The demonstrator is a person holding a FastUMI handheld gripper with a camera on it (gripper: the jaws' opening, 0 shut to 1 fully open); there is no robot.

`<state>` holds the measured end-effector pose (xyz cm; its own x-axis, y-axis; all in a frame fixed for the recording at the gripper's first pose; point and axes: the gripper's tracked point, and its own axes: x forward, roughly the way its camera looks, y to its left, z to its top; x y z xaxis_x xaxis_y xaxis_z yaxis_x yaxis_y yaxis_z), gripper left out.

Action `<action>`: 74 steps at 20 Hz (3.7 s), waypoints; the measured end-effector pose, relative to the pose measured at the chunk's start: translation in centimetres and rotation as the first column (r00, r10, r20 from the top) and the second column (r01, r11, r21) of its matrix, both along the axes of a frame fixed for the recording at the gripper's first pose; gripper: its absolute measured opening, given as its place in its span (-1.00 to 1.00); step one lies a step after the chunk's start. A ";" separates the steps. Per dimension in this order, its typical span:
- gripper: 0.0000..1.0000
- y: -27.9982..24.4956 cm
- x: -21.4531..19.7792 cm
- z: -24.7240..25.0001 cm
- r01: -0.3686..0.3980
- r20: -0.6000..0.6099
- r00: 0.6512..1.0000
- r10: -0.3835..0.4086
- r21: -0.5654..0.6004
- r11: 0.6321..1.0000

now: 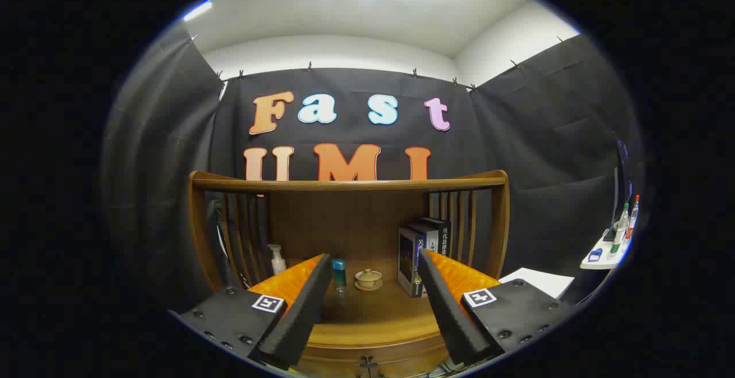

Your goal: Pull open the drawer, take out the items inside it, and place them on the countertop above the cabinet.

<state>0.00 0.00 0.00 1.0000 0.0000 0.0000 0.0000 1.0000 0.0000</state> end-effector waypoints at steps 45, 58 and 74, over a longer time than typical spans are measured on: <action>0.96 -2.6 0.9 -26.1 0.006 -0.174 0.985 0.006 0.065 0.998; 0.85 -1.9 1.6 -36.9 -0.048 -0.275 0.958 0.078 0.113 0.992; 0.15 0.0 1.4 -40.7 -0.092 -0.317 0.940 0.126 0.121 0.988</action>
